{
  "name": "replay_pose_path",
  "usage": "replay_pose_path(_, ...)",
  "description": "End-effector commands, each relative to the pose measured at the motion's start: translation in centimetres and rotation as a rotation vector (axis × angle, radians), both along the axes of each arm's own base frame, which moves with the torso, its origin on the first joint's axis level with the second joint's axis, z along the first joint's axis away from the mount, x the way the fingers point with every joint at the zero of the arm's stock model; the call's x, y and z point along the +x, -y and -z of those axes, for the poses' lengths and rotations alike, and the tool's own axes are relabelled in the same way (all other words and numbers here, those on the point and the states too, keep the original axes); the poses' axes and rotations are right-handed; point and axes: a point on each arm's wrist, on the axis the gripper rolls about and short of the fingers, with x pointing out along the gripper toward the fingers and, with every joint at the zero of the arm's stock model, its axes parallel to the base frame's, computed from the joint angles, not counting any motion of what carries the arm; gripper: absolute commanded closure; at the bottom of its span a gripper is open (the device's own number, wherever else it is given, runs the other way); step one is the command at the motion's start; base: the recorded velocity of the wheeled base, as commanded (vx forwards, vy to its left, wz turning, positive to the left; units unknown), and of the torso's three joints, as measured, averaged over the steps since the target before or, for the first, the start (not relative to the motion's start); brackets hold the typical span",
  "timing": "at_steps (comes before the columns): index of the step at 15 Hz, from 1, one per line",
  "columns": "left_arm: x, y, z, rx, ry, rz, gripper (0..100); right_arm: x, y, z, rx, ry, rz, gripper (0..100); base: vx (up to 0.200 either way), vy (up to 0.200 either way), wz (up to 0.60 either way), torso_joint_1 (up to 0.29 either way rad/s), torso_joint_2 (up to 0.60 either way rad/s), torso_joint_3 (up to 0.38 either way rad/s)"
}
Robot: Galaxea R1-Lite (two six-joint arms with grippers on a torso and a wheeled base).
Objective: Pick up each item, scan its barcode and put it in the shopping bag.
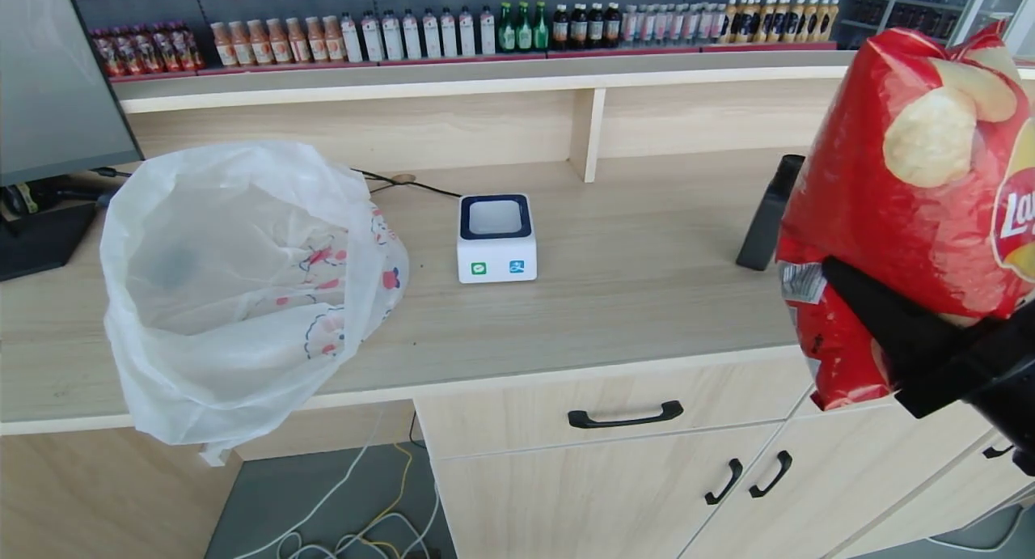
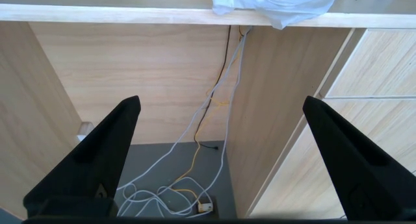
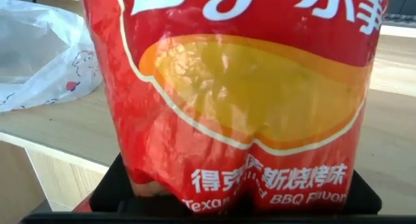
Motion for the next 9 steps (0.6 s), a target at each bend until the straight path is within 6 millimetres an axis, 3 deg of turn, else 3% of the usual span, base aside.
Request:
replay_pose_path(1,0.0,0.0,0.0,0.003,0.0,0.0,0,0.9,-0.6,-0.8,0.012,0.019,-0.004,100,0.0,0.0,0.0,0.0,0.0,0.0)
replay_pose_path(3,0.0,0.0,0.0,0.006,0.0,0.0,0,1.3,-0.4,-0.8,0.03,0.012,0.011,100,0.0,0.0,0.0,0.0,0.0,0.0)
replay_pose_path(5,0.0,0.0,0.0,0.006,0.0,0.0,0,2.0,-0.6,-2.0,0.058,0.046,0.015,100,0.0,0.0,0.0,0.0,0.0,0.0)
replay_pose_path(7,0.0,0.0,0.0,0.004,0.0,0.0,0,2.6,-0.8,-2.6,0.07,0.063,0.016,100,-0.2,0.0,0.0,0.002,0.0,0.002)
replay_pose_path(9,0.0,0.0,0.0,0.006,0.0,0.0,0,2.9,-1.0,-2.8,0.072,0.067,0.015,100,0.0,0.0,0.0,0.0,0.0,0.0)
